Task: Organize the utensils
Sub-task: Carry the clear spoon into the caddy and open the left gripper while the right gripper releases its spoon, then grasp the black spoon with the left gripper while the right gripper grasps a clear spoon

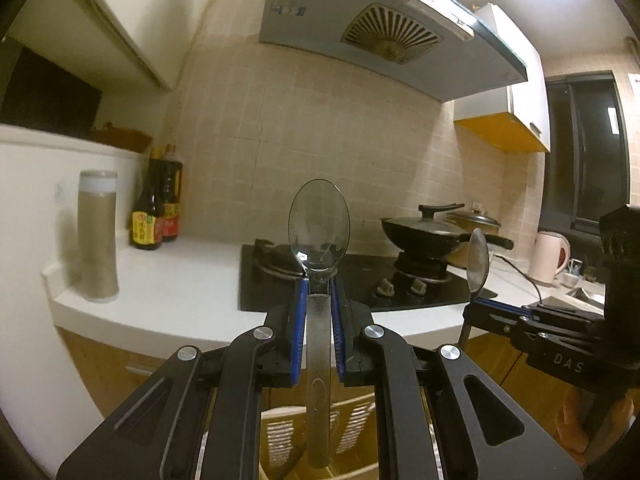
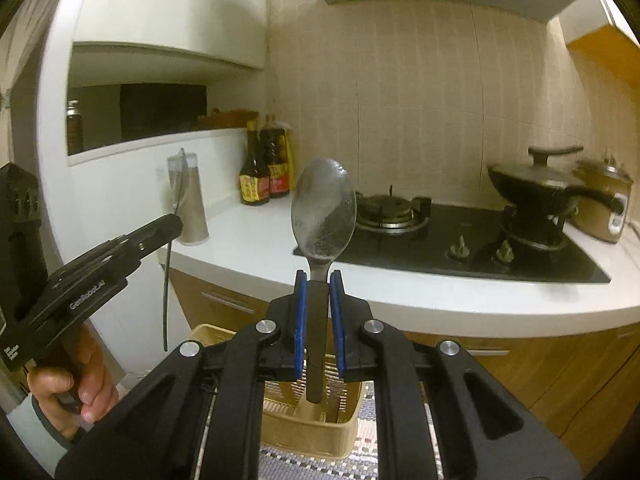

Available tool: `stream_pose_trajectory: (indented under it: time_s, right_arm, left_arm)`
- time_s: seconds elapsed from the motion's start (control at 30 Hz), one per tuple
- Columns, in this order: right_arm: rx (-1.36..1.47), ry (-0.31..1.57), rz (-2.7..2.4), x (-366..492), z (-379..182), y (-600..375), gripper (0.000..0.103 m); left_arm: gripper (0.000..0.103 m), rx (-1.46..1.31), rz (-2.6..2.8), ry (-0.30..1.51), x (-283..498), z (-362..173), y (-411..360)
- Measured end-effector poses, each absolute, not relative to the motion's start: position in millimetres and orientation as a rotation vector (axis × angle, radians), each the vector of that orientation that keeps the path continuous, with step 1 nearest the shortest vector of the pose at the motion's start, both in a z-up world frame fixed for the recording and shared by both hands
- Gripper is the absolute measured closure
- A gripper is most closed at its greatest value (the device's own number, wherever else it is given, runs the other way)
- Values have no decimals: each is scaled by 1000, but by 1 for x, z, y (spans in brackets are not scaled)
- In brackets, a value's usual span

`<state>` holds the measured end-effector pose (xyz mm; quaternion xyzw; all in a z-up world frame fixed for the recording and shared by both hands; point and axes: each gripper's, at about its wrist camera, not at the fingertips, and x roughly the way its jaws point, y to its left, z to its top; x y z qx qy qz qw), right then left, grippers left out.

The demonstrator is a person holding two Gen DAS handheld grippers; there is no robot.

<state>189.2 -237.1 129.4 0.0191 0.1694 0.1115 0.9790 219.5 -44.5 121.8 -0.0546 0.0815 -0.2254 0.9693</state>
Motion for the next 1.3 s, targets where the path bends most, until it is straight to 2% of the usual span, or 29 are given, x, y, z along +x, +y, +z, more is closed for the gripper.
stream_pose_trajectory:
  time_s: [0.37,0.67,0.73,0.8,0.9,0.97,1.03,1.3]
  right_arm:
    - [46,418,235,216,83,-234,94]
    - [44,453,253,211,66,-233,93]
    - [49,463,257,209,63,-235,93]
    - [59,482,260,206,60,-237,92]
    - [81,517,275,201,56,-242,86]
    - [84,523,274,196,55,-244,75]
    - [87,527,277,187,57,-246,59]
    - [64,558,273,146,70,-250,57]
  left_arm:
    - [93,-100,-403,190,248,74,-44]
    - [92,-121,-442,244,245,59,-32]
    - [80,-105,-453,246,240,59,-31]
    - [78,-91,-466,251,233,60,-30]
    - [76,-77,-479,266,227,62,-27]
    - [72,-80,-485,275,221,64,-23]
    - [68,-91,-484,276,214,69,-18]
    - [65,-123,-522,293,177,93,1]
